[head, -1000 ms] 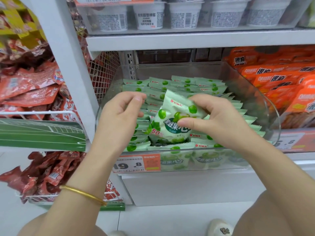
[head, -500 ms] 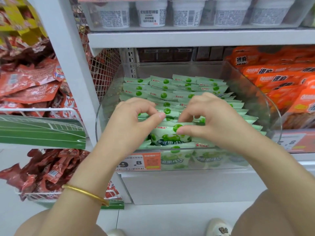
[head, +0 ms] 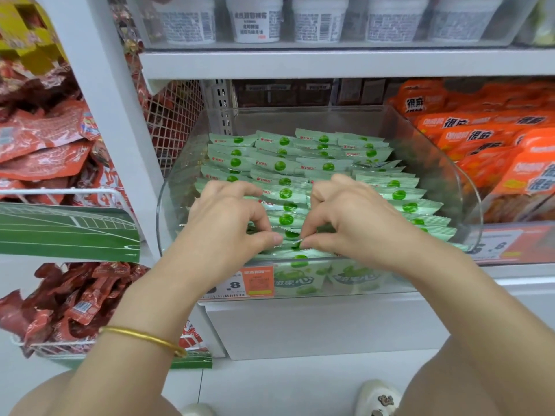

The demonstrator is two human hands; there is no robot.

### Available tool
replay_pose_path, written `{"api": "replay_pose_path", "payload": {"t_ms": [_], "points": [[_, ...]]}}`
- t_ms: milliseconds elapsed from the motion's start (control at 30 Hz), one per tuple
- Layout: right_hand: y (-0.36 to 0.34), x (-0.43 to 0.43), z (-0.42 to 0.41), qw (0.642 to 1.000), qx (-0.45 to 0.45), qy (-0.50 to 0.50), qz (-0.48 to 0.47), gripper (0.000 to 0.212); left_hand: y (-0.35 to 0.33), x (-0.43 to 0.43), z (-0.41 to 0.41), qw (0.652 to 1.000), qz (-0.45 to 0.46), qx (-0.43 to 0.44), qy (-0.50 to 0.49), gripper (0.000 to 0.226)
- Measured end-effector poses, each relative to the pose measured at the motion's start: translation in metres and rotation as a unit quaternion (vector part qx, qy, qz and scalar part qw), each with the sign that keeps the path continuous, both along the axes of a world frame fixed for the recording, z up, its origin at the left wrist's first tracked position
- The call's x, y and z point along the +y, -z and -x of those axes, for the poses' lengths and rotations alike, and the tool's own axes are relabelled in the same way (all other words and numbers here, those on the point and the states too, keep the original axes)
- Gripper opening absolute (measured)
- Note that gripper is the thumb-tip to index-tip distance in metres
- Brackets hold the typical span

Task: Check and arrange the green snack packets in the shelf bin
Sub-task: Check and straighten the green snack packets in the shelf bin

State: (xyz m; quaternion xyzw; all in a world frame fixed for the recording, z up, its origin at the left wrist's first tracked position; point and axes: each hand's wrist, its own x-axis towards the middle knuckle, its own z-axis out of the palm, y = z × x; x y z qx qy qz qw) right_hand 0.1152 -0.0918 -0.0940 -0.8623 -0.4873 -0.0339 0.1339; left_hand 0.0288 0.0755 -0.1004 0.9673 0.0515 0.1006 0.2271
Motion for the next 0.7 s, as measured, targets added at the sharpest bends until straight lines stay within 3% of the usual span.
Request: {"api": "replay_pose_path", "payload": {"t_ms": [100, 167, 200, 300, 467, 567, 700], "points": [[-0.004, -0.006, -0.004, 0.992, 0.078, 0.027, -0.098, 0.011, -0.004, 0.002, 0.0, 0.997, 0.032, -0.057, -0.035, 0.014], [-0.005, -0.006, -0.006, 0.983, 0.076, 0.063, -0.158, 0.006, -0.006, 0.006, 0.0, 0.995, 0.028, -0.088, -0.048, 0.008], [-0.005, -0.004, -0.006, 0.983, 0.066, 0.072, -0.156, 0.006, -0.005, 0.007, -0.001, 0.995, 0.017, -0.085, -0.045, 0.004], [-0.004, 0.006, -0.003, 0.995, 0.027, 0.059, -0.069, 0.015, 0.002, 0.008, -0.004, 0.999, -0.026, -0.035, -0.022, 0.021], [-0.008, 0.012, -0.002, 0.999, -0.003, 0.042, 0.011, 0.019, 0.003, 0.006, -0.006, 1.0, -0.022, 0.012, -0.018, 0.03], [-0.003, 0.016, 0.001, 0.998, -0.059, 0.019, 0.01, 0.016, 0.001, 0.006, -0.006, 0.999, -0.013, 0.034, -0.018, 0.032], [0.012, 0.018, 0.001, 0.993, -0.09, 0.035, -0.066, 0.016, 0.002, 0.006, -0.006, 0.999, 0.004, 0.043, -0.019, 0.032]]}}
